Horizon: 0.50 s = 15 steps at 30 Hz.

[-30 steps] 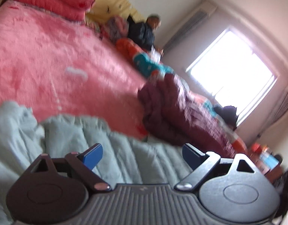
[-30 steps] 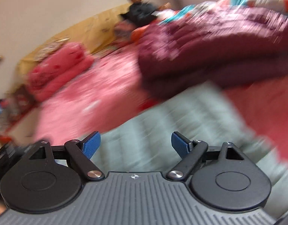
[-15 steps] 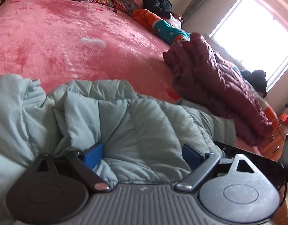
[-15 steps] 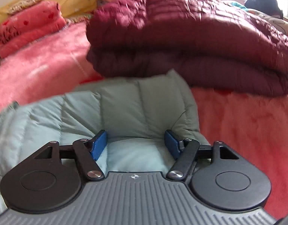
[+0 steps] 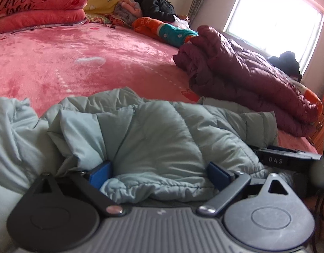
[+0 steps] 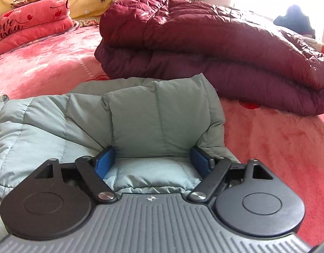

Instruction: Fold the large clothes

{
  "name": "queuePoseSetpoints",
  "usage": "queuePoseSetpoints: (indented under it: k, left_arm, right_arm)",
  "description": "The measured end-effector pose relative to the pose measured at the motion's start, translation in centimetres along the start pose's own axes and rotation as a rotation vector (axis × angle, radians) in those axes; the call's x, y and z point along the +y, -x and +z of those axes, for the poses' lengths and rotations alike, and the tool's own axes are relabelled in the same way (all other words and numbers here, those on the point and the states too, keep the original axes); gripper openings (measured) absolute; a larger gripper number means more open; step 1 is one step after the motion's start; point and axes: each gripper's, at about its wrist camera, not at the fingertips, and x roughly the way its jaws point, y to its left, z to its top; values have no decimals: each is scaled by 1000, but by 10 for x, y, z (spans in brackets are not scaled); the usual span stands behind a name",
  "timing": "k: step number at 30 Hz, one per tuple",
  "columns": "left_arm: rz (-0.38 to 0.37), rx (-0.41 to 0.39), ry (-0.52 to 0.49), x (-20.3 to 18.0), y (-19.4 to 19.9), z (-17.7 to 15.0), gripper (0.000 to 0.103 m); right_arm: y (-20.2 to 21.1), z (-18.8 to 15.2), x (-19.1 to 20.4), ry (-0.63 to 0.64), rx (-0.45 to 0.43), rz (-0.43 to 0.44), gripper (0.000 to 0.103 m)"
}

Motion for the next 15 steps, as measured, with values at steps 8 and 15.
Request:
queuePoseSetpoints:
  k: [8,15]
  left_arm:
    - [-99,-58,-11,-22,66,-8,91]
    - [-182,74,-135,-68,105,-53,92]
  right_arm:
    - [71,0,-10,-24,4,-6,103]
    - [120,-52,-23,-19,86,2,103]
